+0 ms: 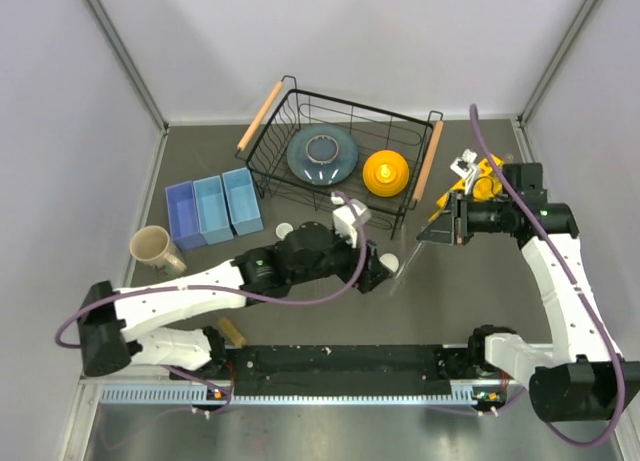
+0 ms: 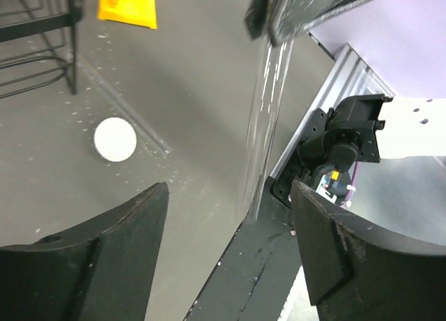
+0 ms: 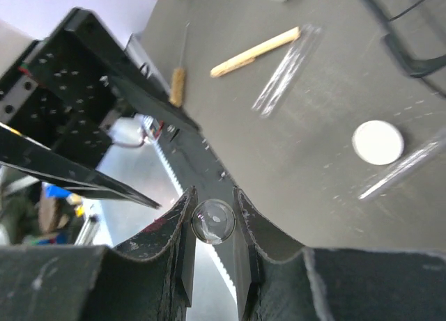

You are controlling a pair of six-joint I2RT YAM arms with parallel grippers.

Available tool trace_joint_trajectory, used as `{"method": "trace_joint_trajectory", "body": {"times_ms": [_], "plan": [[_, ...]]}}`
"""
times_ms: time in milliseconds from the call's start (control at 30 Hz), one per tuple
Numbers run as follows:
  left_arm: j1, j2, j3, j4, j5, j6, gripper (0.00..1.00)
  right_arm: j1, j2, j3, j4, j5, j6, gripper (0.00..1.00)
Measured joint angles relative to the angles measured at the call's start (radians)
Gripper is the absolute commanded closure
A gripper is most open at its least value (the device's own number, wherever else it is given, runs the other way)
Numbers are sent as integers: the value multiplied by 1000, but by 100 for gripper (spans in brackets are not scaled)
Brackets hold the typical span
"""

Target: Organize the chemistry lab equipment

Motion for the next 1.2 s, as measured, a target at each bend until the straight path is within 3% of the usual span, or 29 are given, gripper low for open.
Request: {"method": "trace_joint_trajectory", "body": {"times_ms": [300, 500, 767, 1200], "plan": [[35, -369, -160, -158, -175, -3, 15, -198, -53, 79, -37, 236, -121, 86], [58, -534, -308, -244, -254, -41, 16, -277, 23, 227, -29, 436, -222, 86], [58, -649, -473, -273, -269, -138, 14, -281, 180, 346, 100, 594, -270, 85], [58, -745, -634, -231, -291, -207, 3, -281, 388, 391, 299, 696, -260, 85]]}}
